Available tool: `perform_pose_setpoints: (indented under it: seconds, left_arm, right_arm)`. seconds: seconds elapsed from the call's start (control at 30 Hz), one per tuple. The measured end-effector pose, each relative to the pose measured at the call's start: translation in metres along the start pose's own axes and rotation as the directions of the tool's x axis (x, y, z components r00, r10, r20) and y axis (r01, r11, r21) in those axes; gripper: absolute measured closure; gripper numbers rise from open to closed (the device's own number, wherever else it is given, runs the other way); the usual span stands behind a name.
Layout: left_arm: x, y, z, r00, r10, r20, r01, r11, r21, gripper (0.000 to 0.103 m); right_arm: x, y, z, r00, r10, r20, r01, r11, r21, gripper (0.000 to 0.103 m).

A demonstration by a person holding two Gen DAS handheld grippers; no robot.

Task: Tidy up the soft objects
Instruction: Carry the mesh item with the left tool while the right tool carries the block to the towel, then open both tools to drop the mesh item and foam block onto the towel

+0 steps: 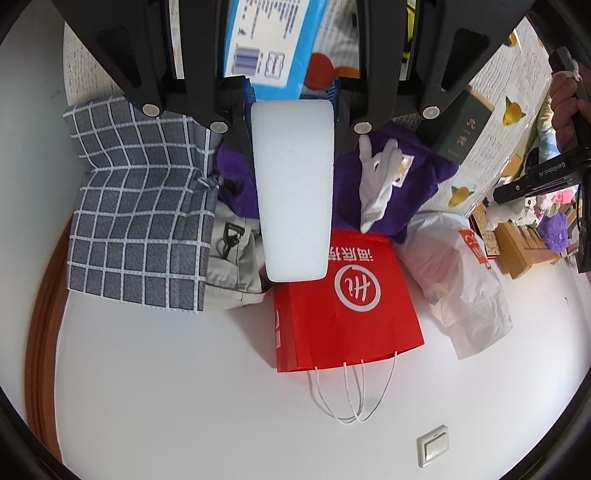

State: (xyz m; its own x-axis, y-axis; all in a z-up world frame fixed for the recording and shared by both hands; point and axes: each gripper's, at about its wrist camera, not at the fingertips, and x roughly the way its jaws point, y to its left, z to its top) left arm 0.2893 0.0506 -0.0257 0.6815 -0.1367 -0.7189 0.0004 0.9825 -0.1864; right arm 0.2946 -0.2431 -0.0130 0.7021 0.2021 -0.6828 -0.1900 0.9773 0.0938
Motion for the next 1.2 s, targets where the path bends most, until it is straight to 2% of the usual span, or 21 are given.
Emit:
perform_pose_setpoints:
  seconds: [0.43, 0.63, 0.77, 0.9, 1.07, 1.2]
  left_arm:
    - [0.037, 0.002, 0.029, 1.0, 0.011, -0.021, -0.012, 1.0, -0.021, 0.089]
    - [0.061, 0.005, 0.044, 0.999, -0.001, -0.032, -0.001, 0.999, -0.033, 0.089]
    - [0.081, 0.007, 0.049, 0.999, 0.005, -0.05, -0.007, 0.999, -0.032, 0.089]
    - [0.107, 0.013, 0.045, 0.995, 0.0, -0.102, -0.004, 0.999, -0.033, 0.089]
    - [0.132, 0.02, 0.039, 0.984, -0.036, -0.172, 0.027, 0.998, -0.053, 0.089]
    - [0.145, 0.023, 0.035, 0.98, -0.033, -0.197, 0.025, 0.999, -0.047, 0.089]
  right_arm:
    - [0.048, 0.016, 0.028, 1.0, 0.021, 0.002, -0.02, 1.0, -0.008, 0.074]
    - [0.087, 0.01, 0.023, 0.996, 0.045, -0.074, -0.045, 0.999, 0.005, 0.074]
    - [0.116, 0.007, 0.013, 0.981, 0.122, -0.15, -0.12, 0.992, 0.024, 0.074]
    - [0.141, 0.011, 0.001, 0.967, 0.124, -0.223, -0.124, 0.992, 0.013, 0.074]
    - [0.178, 0.024, -0.022, 0.931, 0.129, -0.342, -0.145, 0.989, -0.022, 0.074]
    - [0.192, 0.029, -0.031, 0.917, 0.114, -0.382, -0.135, 0.99, -0.029, 0.074]
